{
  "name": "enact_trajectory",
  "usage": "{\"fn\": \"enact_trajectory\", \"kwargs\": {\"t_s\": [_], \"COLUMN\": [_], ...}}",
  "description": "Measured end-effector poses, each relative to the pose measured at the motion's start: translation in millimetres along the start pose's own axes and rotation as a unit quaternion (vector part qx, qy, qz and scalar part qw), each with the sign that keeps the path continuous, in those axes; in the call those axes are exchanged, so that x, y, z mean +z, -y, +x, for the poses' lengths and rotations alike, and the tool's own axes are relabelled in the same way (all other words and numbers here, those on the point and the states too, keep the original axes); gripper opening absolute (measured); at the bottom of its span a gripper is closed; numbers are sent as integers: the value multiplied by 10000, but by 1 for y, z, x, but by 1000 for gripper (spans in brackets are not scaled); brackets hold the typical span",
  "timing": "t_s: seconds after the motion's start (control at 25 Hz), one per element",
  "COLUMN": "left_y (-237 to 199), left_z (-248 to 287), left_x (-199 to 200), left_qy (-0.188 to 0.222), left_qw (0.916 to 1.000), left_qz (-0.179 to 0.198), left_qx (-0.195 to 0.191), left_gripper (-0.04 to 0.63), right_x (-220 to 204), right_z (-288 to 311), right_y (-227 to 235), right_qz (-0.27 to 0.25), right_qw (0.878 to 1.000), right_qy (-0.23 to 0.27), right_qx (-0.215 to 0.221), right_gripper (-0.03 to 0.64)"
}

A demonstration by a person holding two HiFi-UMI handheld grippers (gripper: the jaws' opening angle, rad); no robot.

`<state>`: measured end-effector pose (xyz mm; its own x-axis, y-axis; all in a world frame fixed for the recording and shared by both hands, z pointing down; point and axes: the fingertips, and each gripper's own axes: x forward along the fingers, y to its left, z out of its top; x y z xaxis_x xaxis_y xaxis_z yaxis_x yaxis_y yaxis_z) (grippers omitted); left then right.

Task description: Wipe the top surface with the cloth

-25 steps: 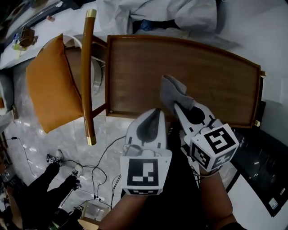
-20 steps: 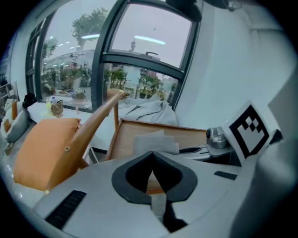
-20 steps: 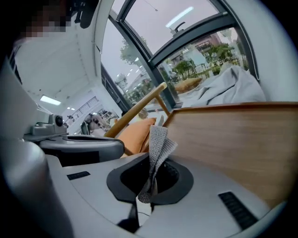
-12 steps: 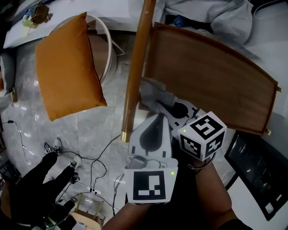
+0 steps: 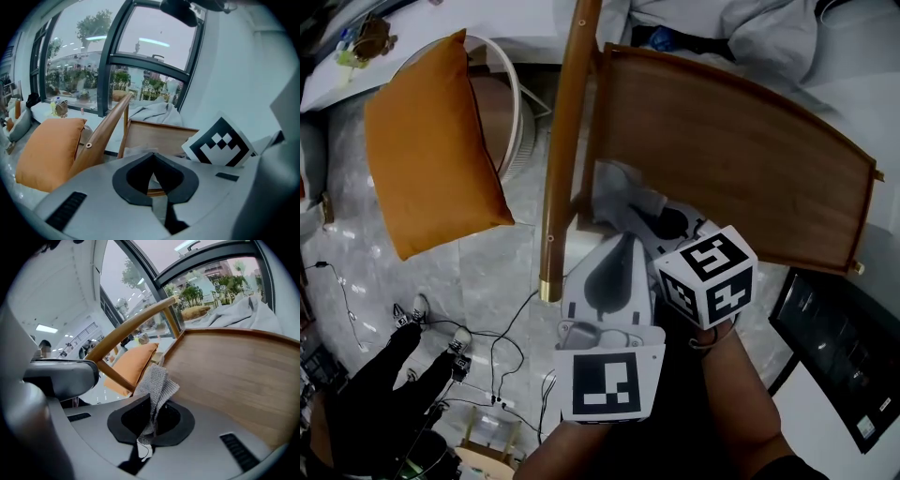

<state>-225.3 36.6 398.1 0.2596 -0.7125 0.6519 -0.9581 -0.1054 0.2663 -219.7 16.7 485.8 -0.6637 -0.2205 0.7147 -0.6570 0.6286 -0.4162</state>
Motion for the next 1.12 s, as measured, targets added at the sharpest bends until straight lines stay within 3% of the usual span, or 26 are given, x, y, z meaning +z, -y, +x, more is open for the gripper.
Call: {"fn": "enact_trajectory", "kwargs": {"t_s": [0.4, 1.12], "left_y": [26, 172], "left_z": [34, 92], "left_x": [-10, -42], "left_qy": [-185, -667], "left_qw": [9995, 9911], "left_qz": [253, 861], "left_qx": [4, -769], "left_gripper": [11, 11], "right_x": [-23, -81], "right_z": [-48, -171], "right_y": [58, 171], "right_qz": [74, 580], "right_qw": [9985, 9881], "right_qy": [-103, 85], "right_qx": [-542, -1421], "right_gripper": [28, 28]}}
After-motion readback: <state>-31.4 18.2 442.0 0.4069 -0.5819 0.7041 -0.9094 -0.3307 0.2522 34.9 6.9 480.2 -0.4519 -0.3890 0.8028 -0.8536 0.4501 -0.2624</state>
